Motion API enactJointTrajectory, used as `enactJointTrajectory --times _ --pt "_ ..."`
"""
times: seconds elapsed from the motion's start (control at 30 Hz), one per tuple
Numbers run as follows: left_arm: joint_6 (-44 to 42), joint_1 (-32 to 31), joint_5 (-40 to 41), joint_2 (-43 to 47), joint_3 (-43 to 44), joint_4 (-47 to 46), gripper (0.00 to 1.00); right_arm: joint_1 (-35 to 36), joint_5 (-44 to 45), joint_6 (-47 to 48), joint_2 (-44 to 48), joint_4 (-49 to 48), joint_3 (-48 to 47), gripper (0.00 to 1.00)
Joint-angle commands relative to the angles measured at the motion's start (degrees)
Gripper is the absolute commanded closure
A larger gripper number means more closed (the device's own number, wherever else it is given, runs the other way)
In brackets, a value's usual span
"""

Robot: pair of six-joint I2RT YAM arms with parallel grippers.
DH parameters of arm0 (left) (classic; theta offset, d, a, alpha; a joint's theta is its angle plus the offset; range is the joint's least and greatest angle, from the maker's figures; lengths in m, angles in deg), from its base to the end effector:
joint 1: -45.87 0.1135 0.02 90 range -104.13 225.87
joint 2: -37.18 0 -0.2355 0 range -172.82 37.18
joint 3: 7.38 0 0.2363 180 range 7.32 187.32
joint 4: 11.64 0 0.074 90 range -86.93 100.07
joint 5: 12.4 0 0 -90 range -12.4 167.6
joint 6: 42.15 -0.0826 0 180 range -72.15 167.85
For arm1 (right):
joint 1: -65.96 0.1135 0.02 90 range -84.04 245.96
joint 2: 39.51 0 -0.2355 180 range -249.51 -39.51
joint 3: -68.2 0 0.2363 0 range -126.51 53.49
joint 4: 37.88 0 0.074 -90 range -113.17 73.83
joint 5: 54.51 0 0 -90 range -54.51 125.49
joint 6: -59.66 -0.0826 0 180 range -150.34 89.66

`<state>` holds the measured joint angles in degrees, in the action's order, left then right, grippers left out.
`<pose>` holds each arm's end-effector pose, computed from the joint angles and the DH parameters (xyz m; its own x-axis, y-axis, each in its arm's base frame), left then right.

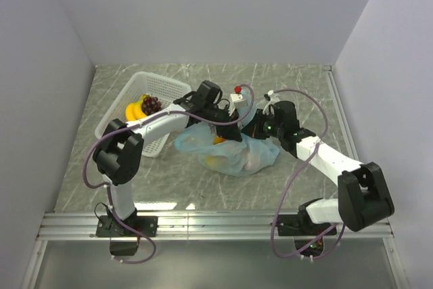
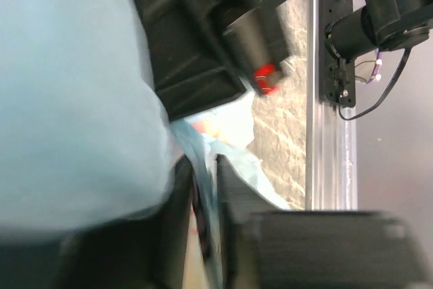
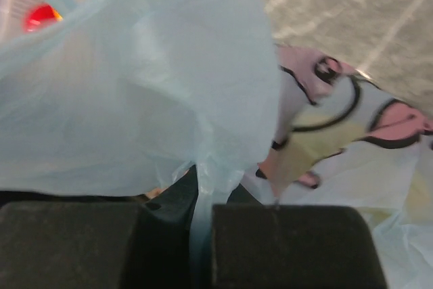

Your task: Place the fake fruits into the plastic bag and tie a complex knot

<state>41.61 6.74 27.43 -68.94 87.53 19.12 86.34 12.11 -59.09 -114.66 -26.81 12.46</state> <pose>0.2792 -0.3089 0.2089 -0.4236 0.4344 -0.7949 0.8985 0.0898 -0.4297 0.2807 0.1392 0.1866 -0.7248 0.2017 -0.6588 -0.3326 0.7349 0.5910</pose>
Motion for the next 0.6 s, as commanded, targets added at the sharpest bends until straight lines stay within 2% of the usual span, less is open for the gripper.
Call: enactJointTrajectory --times 0.0,0.13,0.17,0.23,0.27,0.3,0.33,0.37,0.4,0.43,0.53,0.57 --pt "-2.4 1.6 -3.1 2.4 0.9 0.5 0.73 -0.6 2.6 5.2 -3.6 3.2 -1.3 1.0" --pt "-0.5 4.1 -5.1 7.9 2.4 -0.1 0.54 -0.5 2.9 6.1 -3.9 3.1 -1.2 1.0" --pt "-0.1 5.0 -5.7 9.2 2.8 0.3 0.52 -0.5 2.9 6.3 -3.6 3.2 -1.2 1.0" --pt "3.8 9.1 -6.9 12.6 2.3 -2.1 0.47 -0.5 2.7 6.9 -2.7 3.2 -1.8 1.0" --pt "5.6 11.1 -7.2 16.6 0.3 -3.9 0.4 -0.5 2.0 7.0 -2.3 4.6 -2.0 1.0" --pt "9.2 15.8 -7.6 18.7 -1.1 -5.5 0.38 -0.6 1.6 7.1 -1.8 4.9 -2.1 1.0" --pt "9.7 18.4 -7.5 20.8 -3.8 -6.7 0.25 -0.5 1.4 7.5 -1.1 5.1 -2.5 1.0" --pt "9.0 20.7 -7.7 25.1 -5.2 -6.4 0.2 -0.5 1.0 7.5 -0.8 5.7 -2.6 1.0" --pt "3.2 25.3 -8.1 27.1 -6.6 -5.2 0.17 -0.5 0.2 7.7 -0.4 6.0 -2.7 1.0" --pt "-1.0 27.1 -8.1 28.9 -7.7 -2.1 0.16 -0.5 -0.3 8.4 -0.1 6.3 -2.9 1.0" --pt "-19.6 32.4 -7.5 33.4 -9.7 15.4 0.12 -0.4 -1.1 9.6 0.4 7.2 -3.4 1.0" --pt "-24.3 33.0 -7.7 34.0 -10.0 25.7 0.12 -0.3 -1.1 9.7 0.5 7.6 -3.5 1.0"
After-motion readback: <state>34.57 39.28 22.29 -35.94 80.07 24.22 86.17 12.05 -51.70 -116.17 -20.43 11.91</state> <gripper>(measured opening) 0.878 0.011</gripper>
